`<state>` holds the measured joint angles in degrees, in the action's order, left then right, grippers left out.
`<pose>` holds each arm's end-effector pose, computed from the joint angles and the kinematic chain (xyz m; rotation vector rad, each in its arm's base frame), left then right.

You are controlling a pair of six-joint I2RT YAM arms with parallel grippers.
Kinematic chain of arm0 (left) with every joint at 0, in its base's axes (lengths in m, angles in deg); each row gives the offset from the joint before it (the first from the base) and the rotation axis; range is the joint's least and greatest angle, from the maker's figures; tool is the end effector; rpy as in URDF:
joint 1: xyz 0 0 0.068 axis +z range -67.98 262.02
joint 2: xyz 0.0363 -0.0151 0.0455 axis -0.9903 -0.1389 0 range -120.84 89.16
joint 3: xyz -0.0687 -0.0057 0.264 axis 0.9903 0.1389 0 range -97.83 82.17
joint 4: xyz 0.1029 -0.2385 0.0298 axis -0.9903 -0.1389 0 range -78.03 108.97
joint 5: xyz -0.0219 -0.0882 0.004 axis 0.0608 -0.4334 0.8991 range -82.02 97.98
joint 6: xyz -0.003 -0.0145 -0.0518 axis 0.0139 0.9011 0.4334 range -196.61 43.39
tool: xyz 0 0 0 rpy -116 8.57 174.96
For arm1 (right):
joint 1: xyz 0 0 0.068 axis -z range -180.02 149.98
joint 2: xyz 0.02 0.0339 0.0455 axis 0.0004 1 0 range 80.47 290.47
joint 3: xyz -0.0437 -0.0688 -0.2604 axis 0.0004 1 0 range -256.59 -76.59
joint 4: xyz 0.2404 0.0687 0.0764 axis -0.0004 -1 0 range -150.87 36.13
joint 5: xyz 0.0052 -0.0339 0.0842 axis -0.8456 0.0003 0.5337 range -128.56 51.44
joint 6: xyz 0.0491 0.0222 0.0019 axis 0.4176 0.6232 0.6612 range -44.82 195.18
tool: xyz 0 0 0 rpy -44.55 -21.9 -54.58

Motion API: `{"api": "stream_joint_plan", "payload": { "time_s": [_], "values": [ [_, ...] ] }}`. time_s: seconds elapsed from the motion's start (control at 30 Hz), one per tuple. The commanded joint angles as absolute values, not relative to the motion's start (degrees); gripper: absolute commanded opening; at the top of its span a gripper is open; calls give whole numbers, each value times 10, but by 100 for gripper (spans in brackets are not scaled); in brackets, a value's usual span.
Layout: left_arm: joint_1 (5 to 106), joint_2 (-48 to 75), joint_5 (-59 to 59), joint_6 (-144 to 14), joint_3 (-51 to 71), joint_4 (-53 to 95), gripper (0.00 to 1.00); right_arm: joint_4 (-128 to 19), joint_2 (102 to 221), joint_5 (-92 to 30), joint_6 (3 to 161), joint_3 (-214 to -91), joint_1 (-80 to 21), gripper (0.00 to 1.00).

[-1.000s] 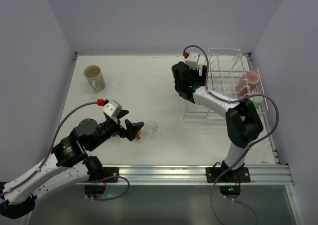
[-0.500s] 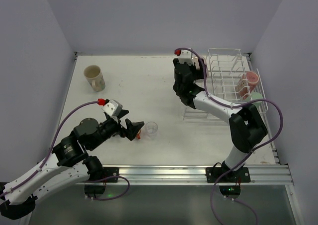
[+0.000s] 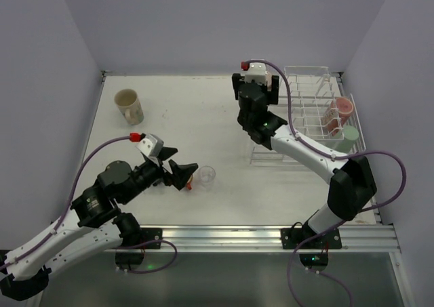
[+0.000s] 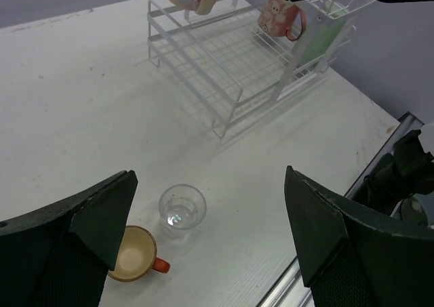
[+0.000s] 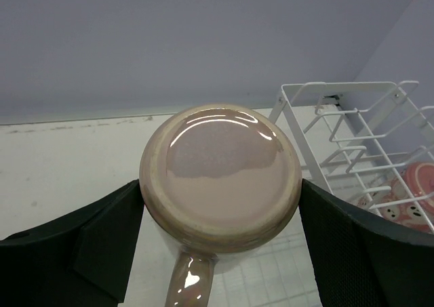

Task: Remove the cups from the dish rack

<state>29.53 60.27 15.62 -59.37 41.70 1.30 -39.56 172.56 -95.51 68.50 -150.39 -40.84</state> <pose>0.0800 -0.0967 0.3375 0.4266 1.6875 -0.7978 0.3027 0.2220 0.3509 0.0873 1.6179 -0.3536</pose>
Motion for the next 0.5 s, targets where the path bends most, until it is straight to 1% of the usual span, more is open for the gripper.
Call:
{"api": "stream_joint_plan", "payload": {
  "time_s": [0.0, 0.1, 0.17, 0.33, 0.47],
  "values": [
    [302, 593, 156, -567, 407, 59, 97, -435, 1672, -904, 807, -1557, -407, 34],
    [302, 589, 175, -538, 409, 90, 97, -483, 1660, -862, 892, -1572, -407, 34],
    [302, 587, 182, -509, 418, 137, 97, -507, 1651, -813, 954, -1580, -407, 34],
    [302, 562, 210, -438, 447, 282, 97, -504, 1627, -701, 1046, -1569, -408, 36],
    [302, 512, 219, -380, 460, 357, 96, -482, 1585, -639, 1101, -1531, -407, 37]
  ]
}}
